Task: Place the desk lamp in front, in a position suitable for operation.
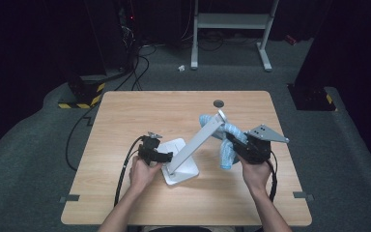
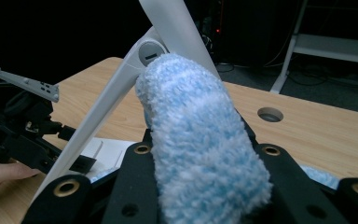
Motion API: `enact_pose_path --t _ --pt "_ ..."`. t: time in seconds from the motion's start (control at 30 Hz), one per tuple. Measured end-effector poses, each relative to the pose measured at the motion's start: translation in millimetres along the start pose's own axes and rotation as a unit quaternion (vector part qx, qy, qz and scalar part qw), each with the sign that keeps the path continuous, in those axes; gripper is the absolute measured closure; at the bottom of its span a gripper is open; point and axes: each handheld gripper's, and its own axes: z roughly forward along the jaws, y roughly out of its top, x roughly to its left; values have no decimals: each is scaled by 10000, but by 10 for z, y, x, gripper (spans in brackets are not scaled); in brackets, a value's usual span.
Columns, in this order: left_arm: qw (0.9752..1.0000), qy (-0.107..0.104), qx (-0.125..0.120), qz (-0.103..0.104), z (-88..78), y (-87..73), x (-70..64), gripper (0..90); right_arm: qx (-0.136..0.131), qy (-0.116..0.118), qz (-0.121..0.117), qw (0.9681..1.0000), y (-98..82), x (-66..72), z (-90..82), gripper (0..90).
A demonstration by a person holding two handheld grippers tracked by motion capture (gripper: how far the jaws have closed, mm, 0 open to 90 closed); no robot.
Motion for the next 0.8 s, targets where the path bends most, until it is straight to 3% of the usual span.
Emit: enact_pose_path --t 0.13,0.27,0.4,0.6,0.7,0.8 --pt "10000 24 -14 22 3 0 -10 146 79 -52 181 9998 -109 -95 65 715" --pt "10000 7 -8 14 5 0 -11 144 393 -229 360 9983 -297 -257 209 714" --pt "10000 -7 -8 10 7 0 -7 144 756 -415 639 9942 -532 -449 358 715" --pt "10000 -21 -23 10 7 -5 -2 143 1234 -489 1014 9859 -775 -716 459 714" --pt "10000 -27 -25 18 8 -4 0 143 1171 -469 977 9872 -761 -761 385 714" --pt "10000 -31 -24 18 9 -3 -1 143 889 -344 871 9916 -620 -699 246 715"
